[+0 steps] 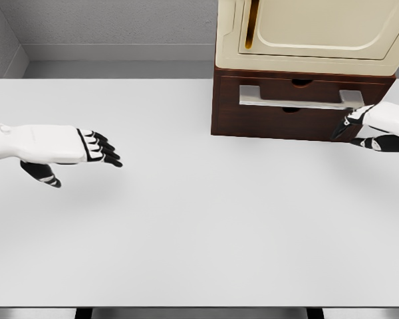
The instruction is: Put the switch into the drawer with left arm, and close the drawer with right arm
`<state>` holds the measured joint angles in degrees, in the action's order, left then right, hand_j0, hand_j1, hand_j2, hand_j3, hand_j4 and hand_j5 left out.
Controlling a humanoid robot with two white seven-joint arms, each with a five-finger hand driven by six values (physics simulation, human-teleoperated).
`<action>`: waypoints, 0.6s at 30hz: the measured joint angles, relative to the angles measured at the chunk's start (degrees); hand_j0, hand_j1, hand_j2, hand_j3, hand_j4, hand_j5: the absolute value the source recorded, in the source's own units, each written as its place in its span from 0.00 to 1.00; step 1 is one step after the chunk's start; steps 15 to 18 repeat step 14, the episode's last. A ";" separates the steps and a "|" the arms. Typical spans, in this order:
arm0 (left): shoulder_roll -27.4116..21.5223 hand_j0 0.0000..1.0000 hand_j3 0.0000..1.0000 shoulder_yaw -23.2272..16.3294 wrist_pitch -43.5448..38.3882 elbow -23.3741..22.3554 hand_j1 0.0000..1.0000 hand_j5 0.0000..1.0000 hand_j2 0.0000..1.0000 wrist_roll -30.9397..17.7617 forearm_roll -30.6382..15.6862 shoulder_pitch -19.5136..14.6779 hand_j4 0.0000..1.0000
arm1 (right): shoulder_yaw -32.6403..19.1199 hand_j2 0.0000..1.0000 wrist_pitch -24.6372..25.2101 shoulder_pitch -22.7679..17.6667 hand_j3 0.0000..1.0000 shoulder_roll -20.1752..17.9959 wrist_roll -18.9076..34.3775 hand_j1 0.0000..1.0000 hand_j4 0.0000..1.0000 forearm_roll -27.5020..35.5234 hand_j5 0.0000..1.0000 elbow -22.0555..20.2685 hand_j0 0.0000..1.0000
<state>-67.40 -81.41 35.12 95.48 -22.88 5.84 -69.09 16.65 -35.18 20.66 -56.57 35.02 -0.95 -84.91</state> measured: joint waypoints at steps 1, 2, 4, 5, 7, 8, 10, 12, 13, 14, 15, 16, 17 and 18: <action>-0.03 1.00 1.00 0.01 0.00 -0.16 1.00 1.00 1.00 0.00 0.00 0.00 1.00 | -0.11 0.58 -0.01 -1.40 0.58 -0.16 0.00 0.58 0.58 -0.10 0.58 -1.14 0.58; -0.05 1.00 1.00 0.03 -0.01 -0.29 1.00 1.00 1.00 0.00 -0.04 0.00 1.00 | -0.24 0.63 -0.05 -3.60 0.63 -0.78 0.01 0.63 0.63 -0.30 0.63 -2.91 0.63; -0.09 1.00 1.00 0.05 -0.01 -0.56 1.00 1.00 1.00 0.00 -0.06 0.00 1.00 | -0.42 1.00 -0.06 -7.91 1.00 -2.17 0.01 1.00 1.00 -0.58 1.00 -8.21 1.00; -0.16 1.00 1.00 0.06 -0.02 -0.86 1.00 1.00 1.00 0.01 -0.13 0.01 1.00 | -0.43 1.00 -0.04 -8.88 1.00 -2.58 0.01 1.00 1.00 -0.71 1.00 -10.39 1.00; -0.30 1.00 1.00 0.05 -0.02 -1.25 1.00 1.00 1.00 0.00 -0.20 0.10 1.00 | -0.48 1.00 -0.01 -9.14 1.00 -3.13 0.00 1.00 1.00 -0.91 1.00 -13.06 1.00; -0.34 1.00 1.00 0.04 -0.02 -1.37 1.00 1.00 1.00 0.01 -0.25 0.10 1.00 | -0.50 1.00 0.00 -9.14 1.00 -3.30 0.00 1.00 1.00 -0.97 1.00 -13.86 1.00; -0.40 1.00 1.00 0.04 -0.02 -1.51 1.00 1.00 1.00 0.00 -0.28 0.01 1.00 | -0.53 1.00 0.01 -9.06 1.00 -3.50 0.00 1.00 1.00 -1.03 1.00 -14.84 1.00; -0.42 1.00 1.00 0.04 -0.02 -1.58 1.00 1.00 1.00 0.01 -0.30 0.01 1.00 | -0.54 1.00 0.01 -9.14 1.00 -3.60 0.00 1.00 1.00 -1.07 1.00 -15.35 1.00; -0.43 1.00 1.00 0.04 -0.02 -1.61 1.00 1.00 1.00 0.02 -0.31 0.01 1.00 | -0.53 1.00 0.02 -9.14 1.00 -3.62 0.00 1.00 1.00 -1.08 1.00 -15.50 1.00; -0.44 1.00 1.00 0.03 -0.02 -1.61 1.00 1.00 1.00 0.02 -0.31 0.01 1.00 | -0.52 1.00 0.02 -9.14 1.00 -3.65 0.00 1.00 1.00 -1.09 1.00 -15.61 1.00; -0.44 1.00 1.00 0.03 -0.02 -1.61 1.00 1.00 1.00 0.02 -0.31 0.01 1.00 | -0.52 1.00 0.02 -9.14 1.00 -3.65 0.00 1.00 1.00 -1.09 1.00 -15.61 1.00; -0.44 1.00 1.00 0.03 -0.02 -1.61 1.00 1.00 1.00 0.02 -0.31 0.01 1.00 | -0.52 1.00 0.02 -9.14 1.00 -3.65 0.00 1.00 1.00 -1.09 1.00 -15.61 1.00; -0.44 1.00 1.00 0.03 -0.02 -1.61 1.00 1.00 1.00 0.02 -0.31 0.01 1.00 | -0.52 1.00 0.02 -9.14 1.00 -3.65 0.00 1.00 1.00 -1.09 1.00 -15.61 1.00; -0.44 1.00 1.00 0.03 -0.02 -1.61 1.00 1.00 1.00 0.02 -0.31 0.01 1.00 | -0.52 1.00 0.02 -9.14 1.00 -3.65 0.00 1.00 1.00 -1.09 1.00 -15.61 1.00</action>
